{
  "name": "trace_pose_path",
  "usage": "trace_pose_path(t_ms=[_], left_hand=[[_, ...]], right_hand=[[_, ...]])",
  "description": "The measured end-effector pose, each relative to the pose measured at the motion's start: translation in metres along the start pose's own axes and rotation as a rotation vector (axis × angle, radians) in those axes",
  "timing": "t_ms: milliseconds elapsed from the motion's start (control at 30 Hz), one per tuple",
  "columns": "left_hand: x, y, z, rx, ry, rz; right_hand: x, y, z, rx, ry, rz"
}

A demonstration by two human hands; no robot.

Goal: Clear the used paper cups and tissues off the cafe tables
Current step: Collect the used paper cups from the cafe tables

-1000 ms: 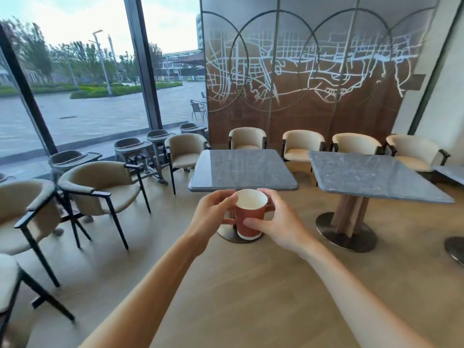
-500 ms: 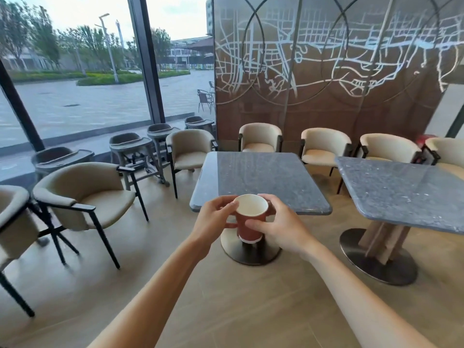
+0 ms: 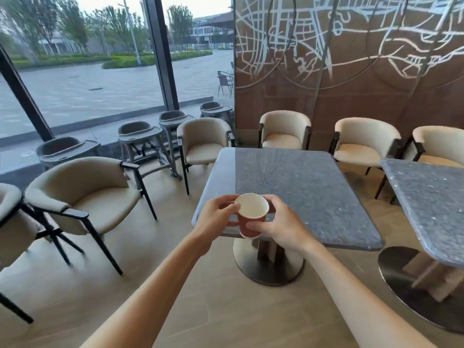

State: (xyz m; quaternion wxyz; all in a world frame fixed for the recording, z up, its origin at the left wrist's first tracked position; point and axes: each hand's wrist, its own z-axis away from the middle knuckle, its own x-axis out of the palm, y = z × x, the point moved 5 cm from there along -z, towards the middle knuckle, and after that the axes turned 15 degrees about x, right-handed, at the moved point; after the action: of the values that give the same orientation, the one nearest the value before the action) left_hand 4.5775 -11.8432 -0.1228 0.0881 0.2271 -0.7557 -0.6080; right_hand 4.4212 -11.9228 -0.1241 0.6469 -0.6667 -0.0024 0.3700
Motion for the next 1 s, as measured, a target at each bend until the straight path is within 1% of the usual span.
trace_pose_path(t_ms=[133,333,400,667,833,1000], left_hand=[[0.004,-0.031,-0.067,-0.048,0.066,-0.005],[-0.001,-0.094,-0.141,-0.18,0.092,-0.045],[-0.003,-0.112,-0.154,-0.213,0.094,-0.045],[-0.03,-0.216,-0.234,-0.339,0.094,0.0],[-0.052,-0.296,-0.278,-0.411,0.062,0.012],[-0.065,-0.359,-0.3,-0.493,0.013,0.031]], right_hand=[[0.004,0.01,-0.089,-0.011,-0.08,0.028],[0.024,0.032,-0.196,0.04,-0.167,0.087],[0.034,0.042,-0.218,0.06,-0.184,0.111],[0.107,0.083,-0.335,0.153,-0.219,0.166],[0.161,0.115,-0.404,0.192,-0.21,0.267],[0.197,0.142,-0.443,0.257,-0.234,0.376]])
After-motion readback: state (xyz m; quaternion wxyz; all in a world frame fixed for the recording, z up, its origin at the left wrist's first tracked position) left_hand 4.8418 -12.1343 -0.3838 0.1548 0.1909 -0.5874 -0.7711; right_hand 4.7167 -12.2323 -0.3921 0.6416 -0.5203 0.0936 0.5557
